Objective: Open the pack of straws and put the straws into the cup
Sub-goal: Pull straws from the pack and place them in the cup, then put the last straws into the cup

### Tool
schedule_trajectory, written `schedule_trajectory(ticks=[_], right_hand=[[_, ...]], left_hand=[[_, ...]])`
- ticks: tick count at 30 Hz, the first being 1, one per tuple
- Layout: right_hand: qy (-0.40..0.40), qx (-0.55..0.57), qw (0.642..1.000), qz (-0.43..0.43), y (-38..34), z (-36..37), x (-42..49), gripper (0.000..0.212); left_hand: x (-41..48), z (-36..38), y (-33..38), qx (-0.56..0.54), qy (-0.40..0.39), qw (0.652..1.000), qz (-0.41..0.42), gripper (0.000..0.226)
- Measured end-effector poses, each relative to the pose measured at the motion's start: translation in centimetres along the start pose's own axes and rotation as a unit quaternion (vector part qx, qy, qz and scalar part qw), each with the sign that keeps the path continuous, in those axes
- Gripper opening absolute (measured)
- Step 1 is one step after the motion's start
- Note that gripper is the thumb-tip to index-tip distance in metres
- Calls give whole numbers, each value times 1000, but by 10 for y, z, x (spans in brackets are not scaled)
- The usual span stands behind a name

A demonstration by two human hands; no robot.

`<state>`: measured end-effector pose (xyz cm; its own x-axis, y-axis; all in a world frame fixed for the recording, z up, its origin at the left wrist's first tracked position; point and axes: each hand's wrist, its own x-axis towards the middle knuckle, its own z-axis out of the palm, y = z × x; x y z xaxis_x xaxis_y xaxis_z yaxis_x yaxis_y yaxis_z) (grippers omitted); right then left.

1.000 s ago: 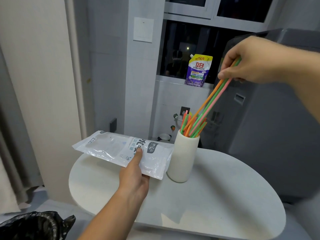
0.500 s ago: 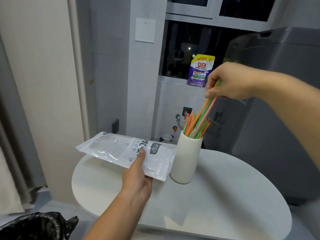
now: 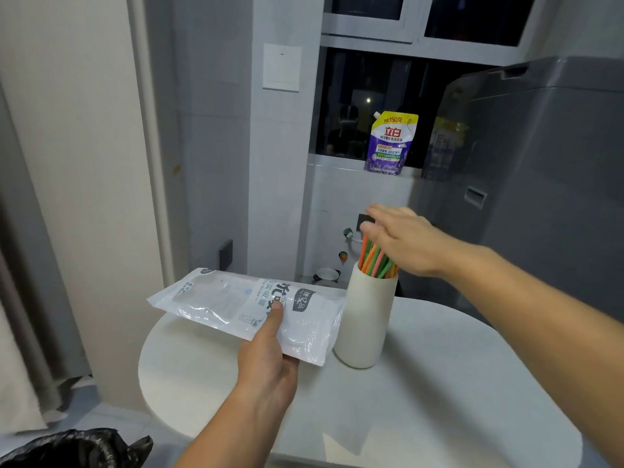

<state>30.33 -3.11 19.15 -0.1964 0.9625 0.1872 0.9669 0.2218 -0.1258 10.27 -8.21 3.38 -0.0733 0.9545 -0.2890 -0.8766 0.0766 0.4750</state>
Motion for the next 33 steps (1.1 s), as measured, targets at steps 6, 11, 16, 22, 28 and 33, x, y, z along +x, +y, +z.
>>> schedule_trajectory(ticks=[6,11,16,22,28,33], right_hand=[[25,-66,997,-39,14,30,4,78],[25,-22,999,-22,11,25,3,78],[180,3,983,-22,-6,12,-22,62],[283,247,924,73,-58,39,-102,33],[4,566,794,222,-91,75,-125,46],[-78,664,721,179,-130,103,-133,35]], left_hand=[[-2,0,1,4,-1,1000,-8,35],[-2,1,2,7,-3,1000,-8,34],[-3,3,5,6,-14,1000,-10,35],[-13,8,22,27,-53,998,-2,35],[-49,-6,45,98,-105,990,9,55],[-91,-54,67,131,-76,988,23,59]])
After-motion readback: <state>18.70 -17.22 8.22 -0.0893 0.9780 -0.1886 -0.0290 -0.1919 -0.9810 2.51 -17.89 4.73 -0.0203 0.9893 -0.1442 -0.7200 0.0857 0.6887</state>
